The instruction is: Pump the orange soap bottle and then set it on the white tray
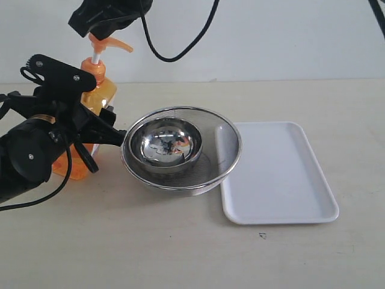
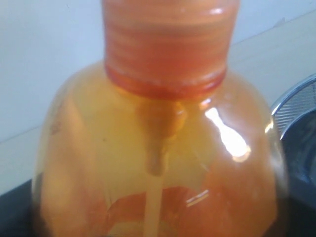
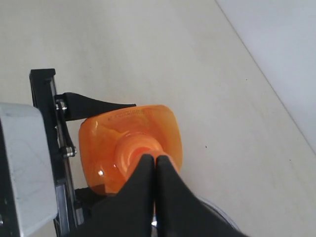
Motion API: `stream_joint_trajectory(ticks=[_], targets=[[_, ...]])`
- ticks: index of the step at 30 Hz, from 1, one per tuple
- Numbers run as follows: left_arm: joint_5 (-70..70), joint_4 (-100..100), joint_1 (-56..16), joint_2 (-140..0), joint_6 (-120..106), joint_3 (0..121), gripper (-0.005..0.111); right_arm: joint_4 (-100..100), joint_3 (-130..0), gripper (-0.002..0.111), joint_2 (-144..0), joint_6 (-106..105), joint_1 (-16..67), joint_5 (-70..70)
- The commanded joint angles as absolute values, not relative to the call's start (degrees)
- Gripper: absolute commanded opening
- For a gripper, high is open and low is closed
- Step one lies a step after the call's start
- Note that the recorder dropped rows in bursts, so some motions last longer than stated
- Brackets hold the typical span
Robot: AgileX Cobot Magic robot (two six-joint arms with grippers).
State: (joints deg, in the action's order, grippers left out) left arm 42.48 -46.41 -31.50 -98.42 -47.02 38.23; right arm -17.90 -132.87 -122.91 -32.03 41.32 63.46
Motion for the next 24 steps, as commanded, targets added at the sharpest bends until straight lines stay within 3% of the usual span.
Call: stream_joint_trajectory(ticks=[1, 24], targets=[[39.1, -46.61, -31.97, -98.53, -45.67, 38.04, 0.005, -17.21, -131.53, 0.0, -126.44, -32.09, 42.96, 68.3], [39.1, -46.61, -31.97, -98.53, -45.67, 38.04, 0.005, -17.11, -131.53, 0.0, -126.68, -32.09, 43.38, 68.09]])
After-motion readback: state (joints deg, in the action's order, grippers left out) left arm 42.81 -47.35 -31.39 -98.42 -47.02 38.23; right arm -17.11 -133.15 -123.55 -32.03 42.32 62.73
